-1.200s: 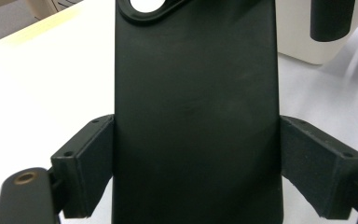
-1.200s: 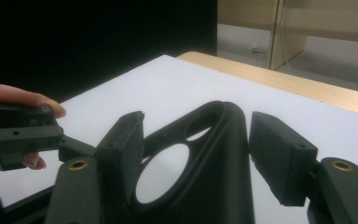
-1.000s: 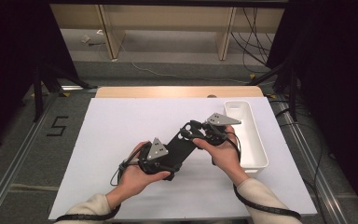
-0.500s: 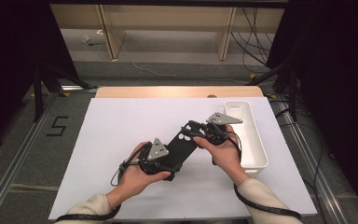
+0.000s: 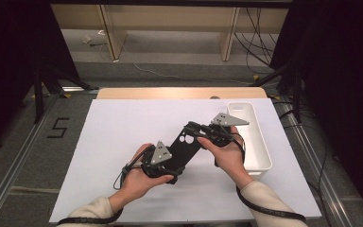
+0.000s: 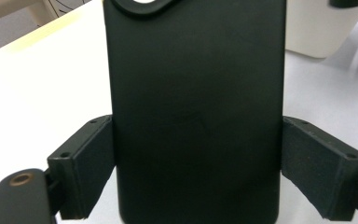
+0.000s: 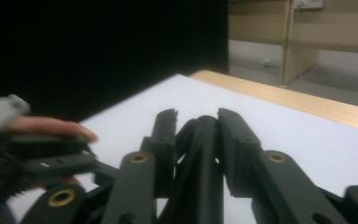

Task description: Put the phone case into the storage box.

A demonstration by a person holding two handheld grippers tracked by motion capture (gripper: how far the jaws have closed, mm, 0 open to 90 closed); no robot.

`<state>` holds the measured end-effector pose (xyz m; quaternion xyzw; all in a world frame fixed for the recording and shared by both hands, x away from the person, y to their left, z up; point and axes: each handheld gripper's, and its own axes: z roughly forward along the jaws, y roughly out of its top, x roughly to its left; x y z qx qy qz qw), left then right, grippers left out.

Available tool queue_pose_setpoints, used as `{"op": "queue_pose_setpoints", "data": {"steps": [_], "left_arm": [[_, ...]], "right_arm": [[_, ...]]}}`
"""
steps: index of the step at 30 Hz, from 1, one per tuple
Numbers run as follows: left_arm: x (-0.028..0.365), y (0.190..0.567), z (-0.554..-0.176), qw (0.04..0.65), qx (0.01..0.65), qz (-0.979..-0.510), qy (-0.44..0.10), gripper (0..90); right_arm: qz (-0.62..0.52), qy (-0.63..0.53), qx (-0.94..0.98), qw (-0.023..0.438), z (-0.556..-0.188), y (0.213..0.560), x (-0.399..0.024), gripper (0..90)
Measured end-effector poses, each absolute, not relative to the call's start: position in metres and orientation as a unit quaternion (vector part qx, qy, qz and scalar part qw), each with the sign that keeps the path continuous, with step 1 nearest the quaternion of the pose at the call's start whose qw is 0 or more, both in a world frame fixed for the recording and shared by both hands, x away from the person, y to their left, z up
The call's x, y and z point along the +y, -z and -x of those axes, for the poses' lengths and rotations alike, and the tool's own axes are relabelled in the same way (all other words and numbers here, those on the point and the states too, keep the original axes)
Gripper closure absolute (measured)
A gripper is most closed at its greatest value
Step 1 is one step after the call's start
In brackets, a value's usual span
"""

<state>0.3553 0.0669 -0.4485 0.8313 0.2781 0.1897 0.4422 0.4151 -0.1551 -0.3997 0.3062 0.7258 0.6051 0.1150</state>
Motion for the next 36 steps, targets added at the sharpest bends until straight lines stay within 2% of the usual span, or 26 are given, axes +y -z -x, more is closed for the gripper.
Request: {"op": "queue_pose_setpoints", "data": {"steps": [2, 3, 4, 6, 8, 11, 36], "left_arm": [[0.066, 0.449, -0.355, 0.443, 0.279, -0.830, -0.193, 13.4], [0.067, 0.448, -0.356, 0.448, 0.281, -0.826, -0.194, 15.8], [0.069, 0.447, -0.356, 0.454, 0.282, -0.824, -0.189, 22.4], [0.070, 0.446, -0.357, 0.457, 0.281, -0.822, -0.191, 19.4], [0.072, 0.446, -0.358, 0.461, 0.283, -0.820, -0.189, 18.4], [0.074, 0.446, -0.360, 0.467, 0.281, -0.818, -0.184, 18.4], [0.081, 0.446, -0.362, 0.482, 0.271, -0.816, -0.168, 22.0]], "right_arm": [[-0.302, -0.616, 0.721, 0.101, -0.412, 0.395, -0.153, 76.1], [-0.296, -0.618, 0.722, 0.098, -0.410, 0.392, -0.151, 77.1], [-0.286, -0.619, 0.725, 0.094, -0.409, 0.390, -0.150, 78.2], [-0.269, -0.602, 0.741, 0.125, -0.406, 0.386, -0.148, 78.3], [-0.275, -0.615, 0.732, 0.100, -0.407, 0.386, -0.149, 78.2], [-0.266, -0.607, 0.740, 0.111, -0.406, 0.383, -0.150, 78.3], [-0.221, -0.576, 0.783, 0.085, -0.412, 0.377, -0.162, 78.1]]}}
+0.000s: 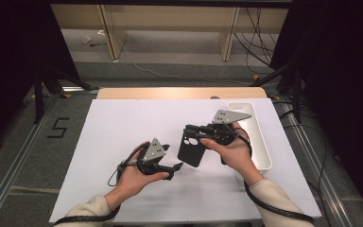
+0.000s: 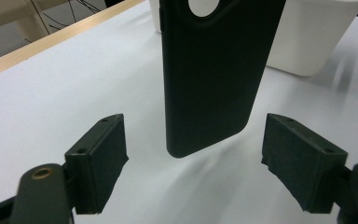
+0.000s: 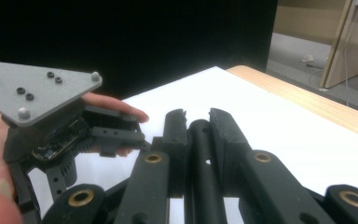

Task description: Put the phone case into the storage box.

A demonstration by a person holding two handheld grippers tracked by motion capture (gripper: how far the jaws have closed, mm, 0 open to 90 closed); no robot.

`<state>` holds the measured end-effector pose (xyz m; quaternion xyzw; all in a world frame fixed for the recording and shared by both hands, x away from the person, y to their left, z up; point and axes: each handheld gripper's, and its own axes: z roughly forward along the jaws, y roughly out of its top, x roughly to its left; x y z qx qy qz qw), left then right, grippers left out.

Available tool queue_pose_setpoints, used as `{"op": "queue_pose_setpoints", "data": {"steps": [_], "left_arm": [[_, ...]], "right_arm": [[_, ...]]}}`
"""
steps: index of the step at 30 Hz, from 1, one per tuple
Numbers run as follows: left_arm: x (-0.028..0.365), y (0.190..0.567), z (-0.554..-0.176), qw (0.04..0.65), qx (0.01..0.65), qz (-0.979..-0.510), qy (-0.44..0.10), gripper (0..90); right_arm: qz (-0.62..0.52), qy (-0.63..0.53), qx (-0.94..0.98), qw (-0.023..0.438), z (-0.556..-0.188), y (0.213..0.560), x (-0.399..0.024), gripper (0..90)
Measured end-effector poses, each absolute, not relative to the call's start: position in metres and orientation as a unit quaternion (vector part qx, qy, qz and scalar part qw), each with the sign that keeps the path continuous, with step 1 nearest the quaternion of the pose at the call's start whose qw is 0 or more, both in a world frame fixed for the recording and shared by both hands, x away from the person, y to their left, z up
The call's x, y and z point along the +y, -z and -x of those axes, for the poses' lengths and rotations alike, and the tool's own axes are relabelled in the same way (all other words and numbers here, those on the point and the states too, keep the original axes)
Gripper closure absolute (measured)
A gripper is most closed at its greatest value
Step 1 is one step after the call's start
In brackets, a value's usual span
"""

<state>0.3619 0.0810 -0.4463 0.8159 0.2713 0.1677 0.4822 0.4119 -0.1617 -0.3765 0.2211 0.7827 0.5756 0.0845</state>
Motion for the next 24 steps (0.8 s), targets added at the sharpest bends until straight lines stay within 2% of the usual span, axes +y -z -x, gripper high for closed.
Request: {"op": "queue_pose_setpoints", "data": {"steps": [24], "left_arm": [[0.081, 0.445, -0.352, 0.485, 0.237, -0.830, -0.139, 22.2]], "right_arm": [[-0.168, -0.553, 0.815, 0.044, -0.404, 0.373, -0.175, 78.0]]}}
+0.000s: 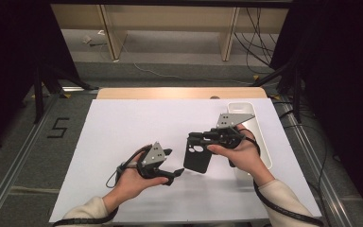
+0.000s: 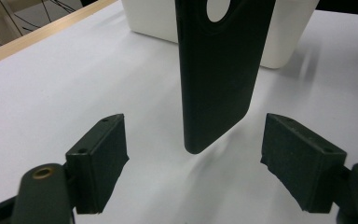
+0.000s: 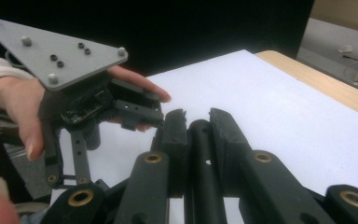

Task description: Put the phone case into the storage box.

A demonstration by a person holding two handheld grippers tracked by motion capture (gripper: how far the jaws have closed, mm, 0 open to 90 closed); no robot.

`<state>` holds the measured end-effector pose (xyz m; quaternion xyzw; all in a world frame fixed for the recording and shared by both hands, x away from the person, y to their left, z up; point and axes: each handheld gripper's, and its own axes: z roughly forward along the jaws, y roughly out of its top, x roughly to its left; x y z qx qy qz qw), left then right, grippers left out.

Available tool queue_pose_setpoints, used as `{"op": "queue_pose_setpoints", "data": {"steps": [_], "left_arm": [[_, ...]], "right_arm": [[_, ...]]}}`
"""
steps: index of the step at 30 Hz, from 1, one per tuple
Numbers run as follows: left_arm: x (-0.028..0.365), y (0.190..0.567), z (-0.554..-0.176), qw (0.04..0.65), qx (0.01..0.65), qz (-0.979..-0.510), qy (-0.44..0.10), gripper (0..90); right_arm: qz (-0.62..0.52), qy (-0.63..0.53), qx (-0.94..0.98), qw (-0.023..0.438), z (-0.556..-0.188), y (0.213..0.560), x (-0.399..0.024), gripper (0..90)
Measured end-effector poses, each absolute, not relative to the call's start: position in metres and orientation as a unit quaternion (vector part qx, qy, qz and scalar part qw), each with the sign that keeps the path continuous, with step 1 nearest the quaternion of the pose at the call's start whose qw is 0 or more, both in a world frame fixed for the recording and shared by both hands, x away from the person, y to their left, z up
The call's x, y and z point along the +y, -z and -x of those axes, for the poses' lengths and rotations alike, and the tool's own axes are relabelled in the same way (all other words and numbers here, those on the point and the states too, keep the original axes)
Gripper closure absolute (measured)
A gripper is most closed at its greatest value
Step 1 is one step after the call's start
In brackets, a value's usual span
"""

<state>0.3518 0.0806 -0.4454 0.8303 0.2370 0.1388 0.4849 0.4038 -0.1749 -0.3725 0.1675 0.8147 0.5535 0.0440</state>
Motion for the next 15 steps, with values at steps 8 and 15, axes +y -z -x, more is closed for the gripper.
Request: {"op": "queue_pose_setpoints", "data": {"steps": [8, 15], "left_arm": [[0.0799, 0.4471, -0.3503, 0.482, 0.230, -0.835, -0.133, 22.6], [0.0777, 0.4487, -0.3495, 0.478, 0.219, -0.840, -0.131, 23.8]], "right_arm": [[-0.143, -0.546, 0.825, 0.027, -0.4015, 0.3712, -0.1742, 78.0], [-0.132, -0.545, 0.828, 0.018, -0.4004, 0.3715, -0.1750, 77.9]]}}
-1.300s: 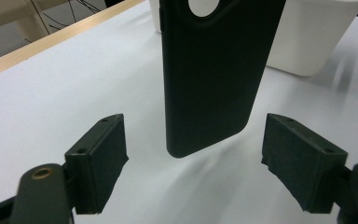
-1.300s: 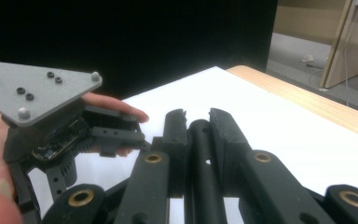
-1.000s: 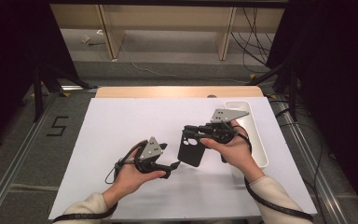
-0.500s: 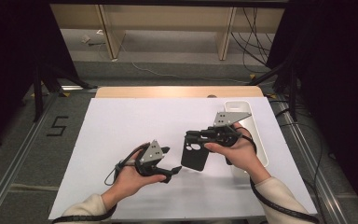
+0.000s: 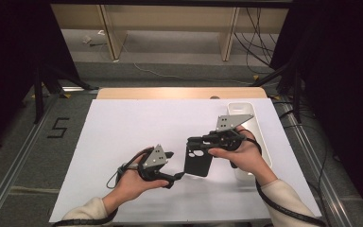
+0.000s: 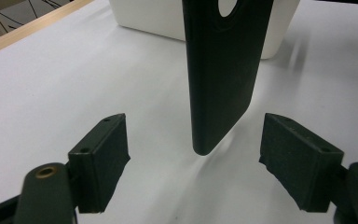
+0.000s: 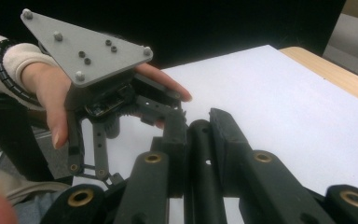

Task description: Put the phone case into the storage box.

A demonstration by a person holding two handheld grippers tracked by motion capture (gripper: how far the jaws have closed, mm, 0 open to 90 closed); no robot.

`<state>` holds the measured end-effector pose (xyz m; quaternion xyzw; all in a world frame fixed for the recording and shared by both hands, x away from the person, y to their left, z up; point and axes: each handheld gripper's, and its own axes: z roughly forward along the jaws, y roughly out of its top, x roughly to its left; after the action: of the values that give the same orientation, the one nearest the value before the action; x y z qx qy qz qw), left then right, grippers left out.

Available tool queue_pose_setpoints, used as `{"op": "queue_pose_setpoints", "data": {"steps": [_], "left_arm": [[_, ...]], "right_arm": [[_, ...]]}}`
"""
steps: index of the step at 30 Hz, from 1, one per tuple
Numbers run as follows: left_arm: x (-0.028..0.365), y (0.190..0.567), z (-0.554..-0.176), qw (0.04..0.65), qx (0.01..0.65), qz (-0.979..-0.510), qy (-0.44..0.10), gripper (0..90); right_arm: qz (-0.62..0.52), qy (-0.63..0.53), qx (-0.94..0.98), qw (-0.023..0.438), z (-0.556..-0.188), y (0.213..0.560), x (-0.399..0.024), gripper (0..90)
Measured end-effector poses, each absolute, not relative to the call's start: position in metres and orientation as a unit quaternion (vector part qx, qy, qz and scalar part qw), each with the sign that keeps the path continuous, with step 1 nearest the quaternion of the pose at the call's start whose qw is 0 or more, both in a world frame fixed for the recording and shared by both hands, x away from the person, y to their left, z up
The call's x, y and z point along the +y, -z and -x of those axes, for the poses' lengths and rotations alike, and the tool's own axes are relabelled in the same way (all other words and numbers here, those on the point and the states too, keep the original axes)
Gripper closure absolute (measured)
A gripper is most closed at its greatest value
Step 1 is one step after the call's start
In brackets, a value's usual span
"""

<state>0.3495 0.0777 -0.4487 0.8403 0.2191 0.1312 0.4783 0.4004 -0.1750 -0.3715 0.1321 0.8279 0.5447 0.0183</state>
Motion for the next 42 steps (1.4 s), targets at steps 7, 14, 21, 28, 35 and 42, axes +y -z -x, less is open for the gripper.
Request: {"op": "queue_pose_setpoints", "data": {"steps": [7, 14, 21, 28, 35, 42], "left_arm": [[0.075, 0.451, -0.349, 0.475, 0.212, -0.845, -0.126, 25.5], [0.073, 0.452, -0.349, 0.474, 0.207, -0.847, -0.123, 25.9], [0.070, 0.454, -0.350, 0.473, 0.201, -0.850, -0.118, 29.8], [0.064, 0.458, -0.354, 0.474, 0.188, -0.853, -0.112, 36.4], [0.061, 0.463, -0.357, 0.471, 0.178, -0.858, -0.101, 44.4], [0.059, 0.465, -0.357, 0.475, 0.161, -0.861, -0.088, 52.9]], "right_arm": [[-0.125, -0.543, 0.830, 0.015, -0.400, 0.372, -0.175, 77.9], [-0.117, -0.543, 0.832, 0.009, -0.399, 0.372, -0.175, 78.0], [-0.110, -0.542, 0.833, 0.003, -0.398, 0.373, -0.172, 77.9], [-0.106, -0.541, 0.835, 0.001, -0.397, 0.373, -0.170, 77.9], [-0.106, -0.543, 0.833, -0.001, -0.396, 0.373, -0.170, 77.9], [-0.103, -0.545, 0.832, -0.002, -0.396, 0.373, -0.168, 78.0]]}}
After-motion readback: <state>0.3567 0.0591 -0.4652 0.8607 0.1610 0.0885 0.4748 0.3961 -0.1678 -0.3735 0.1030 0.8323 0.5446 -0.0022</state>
